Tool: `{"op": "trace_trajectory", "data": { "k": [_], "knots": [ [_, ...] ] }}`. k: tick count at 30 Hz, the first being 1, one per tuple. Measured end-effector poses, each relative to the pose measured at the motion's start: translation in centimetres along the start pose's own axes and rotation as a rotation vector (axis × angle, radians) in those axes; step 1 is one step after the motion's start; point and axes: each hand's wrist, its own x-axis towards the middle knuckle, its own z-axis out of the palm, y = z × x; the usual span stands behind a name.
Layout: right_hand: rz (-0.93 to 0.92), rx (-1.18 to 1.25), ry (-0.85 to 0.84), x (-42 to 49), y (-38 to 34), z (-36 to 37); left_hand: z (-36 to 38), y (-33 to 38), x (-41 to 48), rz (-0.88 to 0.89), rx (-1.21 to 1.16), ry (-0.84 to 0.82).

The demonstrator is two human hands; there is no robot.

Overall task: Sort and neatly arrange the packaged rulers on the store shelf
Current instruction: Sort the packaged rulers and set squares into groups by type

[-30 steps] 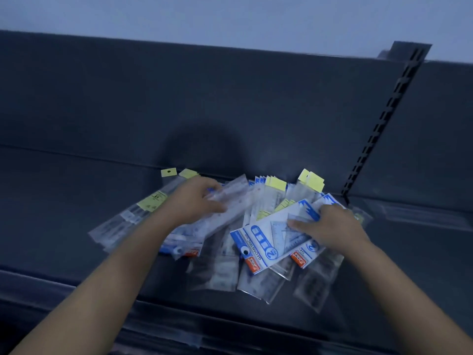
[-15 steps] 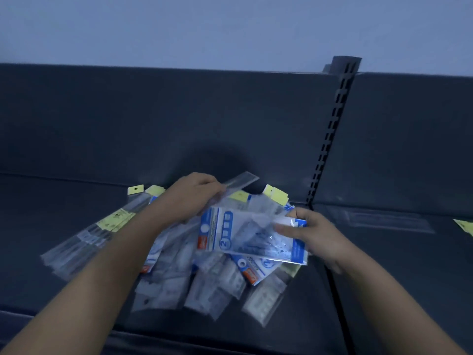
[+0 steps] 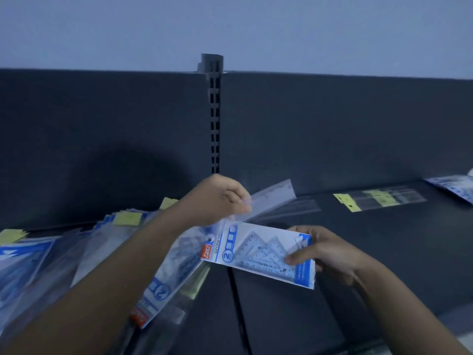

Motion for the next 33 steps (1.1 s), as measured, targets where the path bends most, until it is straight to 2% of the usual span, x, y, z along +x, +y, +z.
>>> {"op": "trace_trajectory", "data": {
  "k": [6,10,15,17,19,21,23,25,29,33],
  "knots": [
    [-0.012,-0.087,0.05,-1.6,1.7,-8.2,7.3,0.2,8.1,-0.025,0.106,-0.083],
    [-0.049,-0.09,0.028,-1.2,2.2,-13.5,10.1,-1.2,11.4,-0.064,0.395,-0.055],
    [-0.076,-0.104,-0.038,-0.7,3.0,-17.2,10.2,-1.8,12.0,-0.174,0.685,0.03],
    [-0.083,-0.07,-0.051,-0.6,3.2,-17.9,10.9,-1.3,11.8,-0.146,0.615,0.115],
    [-0.098,-0.048,-0.041,-0.6,3.5,-18.4,12.2,0.5,11.5,-0.115,0.27,0.159],
    [-0.112,-0.023,-0.002,-0.7,3.6,-18.8,13.2,2.9,11.1,-0.131,0.042,0.021],
    [-0.132,0.01,0.058,-0.9,3.6,-19.5,14.5,4.9,11.2,-0.143,0.068,-0.209],
    [-0.158,0.031,0.105,-1.3,3.7,-20.2,15.9,5.7,11.6,-0.13,0.177,-0.336],
    [-0.177,0.054,0.185,-2.6,4.0,-22.4,18.2,7.0,13.6,-0.066,0.232,-0.376],
    [-0.166,-0.016,0.264,-4.7,4.2,-26.9,21.2,9.4,16.3,-0.002,0.219,-0.347]
  ]
}}
